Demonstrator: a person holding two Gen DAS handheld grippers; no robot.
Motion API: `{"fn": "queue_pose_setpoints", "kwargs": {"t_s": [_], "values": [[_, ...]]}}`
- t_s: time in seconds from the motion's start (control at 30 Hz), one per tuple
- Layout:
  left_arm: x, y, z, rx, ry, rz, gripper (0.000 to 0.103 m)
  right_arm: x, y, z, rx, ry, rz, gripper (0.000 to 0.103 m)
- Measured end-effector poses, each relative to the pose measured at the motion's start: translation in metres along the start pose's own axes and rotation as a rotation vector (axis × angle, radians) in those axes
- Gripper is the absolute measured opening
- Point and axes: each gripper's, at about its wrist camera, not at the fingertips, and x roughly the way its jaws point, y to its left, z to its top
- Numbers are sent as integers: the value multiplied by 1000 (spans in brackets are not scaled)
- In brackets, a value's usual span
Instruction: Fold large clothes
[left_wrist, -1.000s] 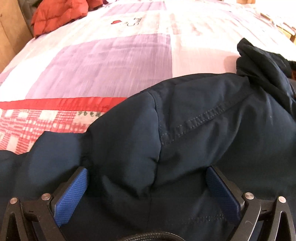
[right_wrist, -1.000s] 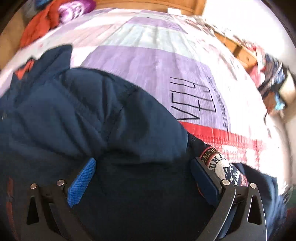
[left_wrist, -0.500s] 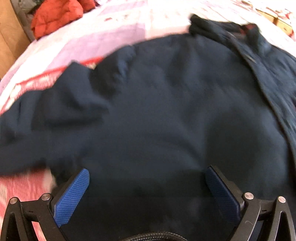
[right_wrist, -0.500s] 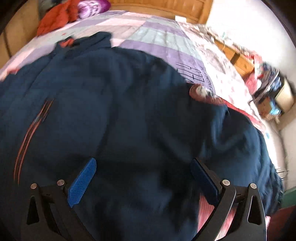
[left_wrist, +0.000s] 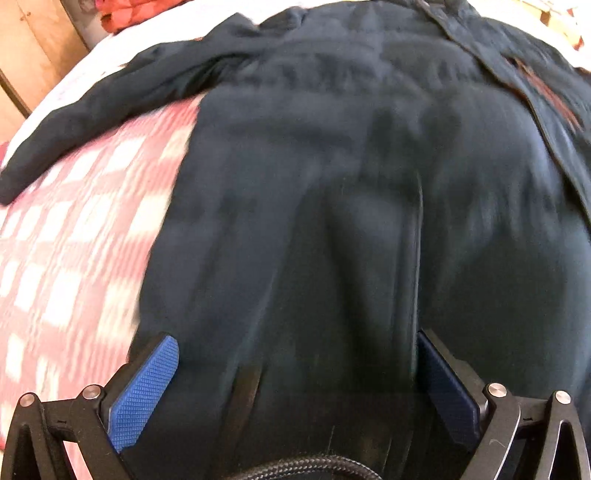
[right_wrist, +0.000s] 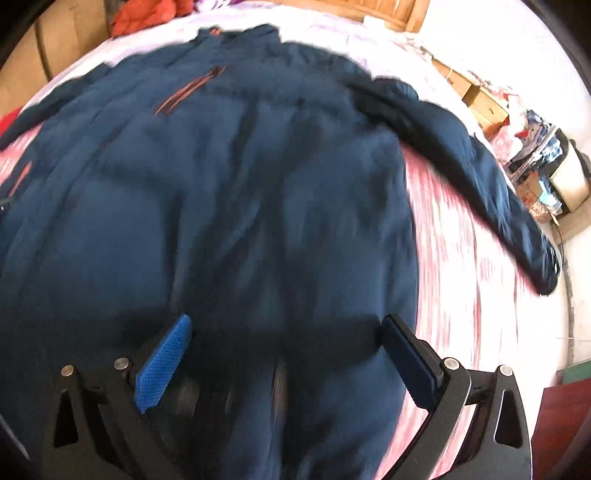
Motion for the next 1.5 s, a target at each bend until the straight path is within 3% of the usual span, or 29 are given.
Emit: {"fn": "queue_pose_setpoints", "kwargs": {"t_s": [0.13,0.27,0.4,0.47,0.6,0.73,0.8,0.97,1.0,1.1,1.13,1.2,1.27,1.37,1.5], "values": [[-15,20,-41,-37,23,9,103,-12,-6,-63,81,55,16,103],[-34,38,-67,-95,22,9,103,-40,-18,-107,193,65,-52,103],[-52,31,-97,-92,17,25,103,-59,24,-125,67,45,39,103],[-58,34,-111,-127,21,43,103,-61,32,-137,-9,31,13,103],[-63,37,-111,-105,22,44,103,-60,-21,-173,141,108,-36,103],[-79,33,-107,-90,7,66,103,-76,-36,-175,114,101,-85,103],[-87,26,-96,-106,-22,44,103,-82,-25,-165,59,74,-110,103],[-92,-13,-54,-65,-96,-22,103,-83,9,-135,-62,-11,-25,103],[-91,-21,-44,-54,-110,-28,103,-71,5,-137,-78,26,-58,103],[-89,-43,-8,-36,-140,-72,103,-56,-66,-153,151,123,-99,103],[-90,-49,1,-29,-154,-79,103,-61,-81,-155,195,114,-58,103],[-88,-69,27,4,-188,-98,103,-72,-89,-144,138,99,-57,103],[-79,-93,56,22,-201,-128,103,-76,-87,-125,58,71,-94,103],[-65,-134,106,38,-227,-183,103,-79,-110,-67,114,-55,-35,103],[-37,-199,182,80,-248,-219,103,-60,-133,10,149,-151,-46,103]]}}
